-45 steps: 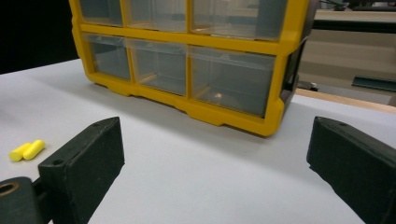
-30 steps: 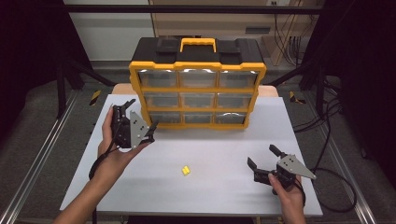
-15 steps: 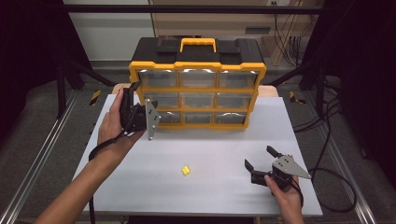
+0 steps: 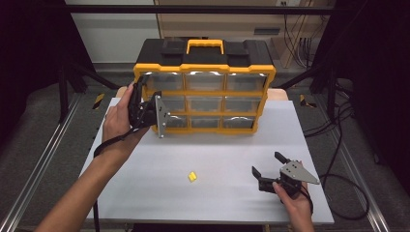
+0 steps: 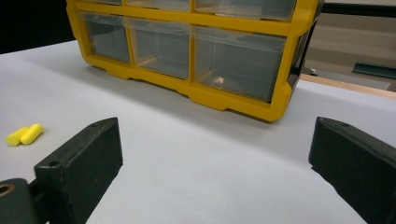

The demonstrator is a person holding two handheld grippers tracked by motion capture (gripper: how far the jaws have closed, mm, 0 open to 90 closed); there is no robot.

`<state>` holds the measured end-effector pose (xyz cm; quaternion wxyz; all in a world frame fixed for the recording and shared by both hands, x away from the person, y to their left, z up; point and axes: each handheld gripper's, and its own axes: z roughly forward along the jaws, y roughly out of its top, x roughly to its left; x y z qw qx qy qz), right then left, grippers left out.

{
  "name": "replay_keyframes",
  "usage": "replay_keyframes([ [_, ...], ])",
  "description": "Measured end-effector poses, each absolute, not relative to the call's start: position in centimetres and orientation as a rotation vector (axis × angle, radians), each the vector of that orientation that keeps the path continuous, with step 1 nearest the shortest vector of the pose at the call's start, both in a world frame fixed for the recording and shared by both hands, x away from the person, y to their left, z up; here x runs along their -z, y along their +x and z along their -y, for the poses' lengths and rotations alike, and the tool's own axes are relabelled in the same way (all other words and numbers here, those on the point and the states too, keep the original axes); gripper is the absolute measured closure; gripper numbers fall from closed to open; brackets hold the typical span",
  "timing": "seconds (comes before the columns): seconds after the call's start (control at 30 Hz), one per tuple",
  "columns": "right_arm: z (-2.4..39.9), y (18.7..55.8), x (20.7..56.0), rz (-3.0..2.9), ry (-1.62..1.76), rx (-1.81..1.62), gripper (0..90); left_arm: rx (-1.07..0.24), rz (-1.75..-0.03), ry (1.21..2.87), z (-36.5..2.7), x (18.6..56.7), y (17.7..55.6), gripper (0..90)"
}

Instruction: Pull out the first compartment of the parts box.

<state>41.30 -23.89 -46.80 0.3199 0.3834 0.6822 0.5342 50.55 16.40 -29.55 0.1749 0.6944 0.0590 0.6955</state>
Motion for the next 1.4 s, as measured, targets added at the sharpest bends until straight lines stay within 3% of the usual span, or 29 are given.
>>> replay_keyframes([
  [0.17,24.0,41.3,46.7,-1.800,0.995,-1.399,3.3,-2.002,-0.172,1.950,-16.7,29.4,51.0,37.1],
  [0.53,23.8,41.3,46.7,-1.810,0.982,-1.401,3.3,-2.147,-0.041,1.932,-16.7,29.9,51.3,55.9],
  [1.4,23.8,41.2,46.7,-1.800,1.004,-1.410,3.3,-2.205,0.000,1.969,-17.4,31.1,52.2,67.2],
])
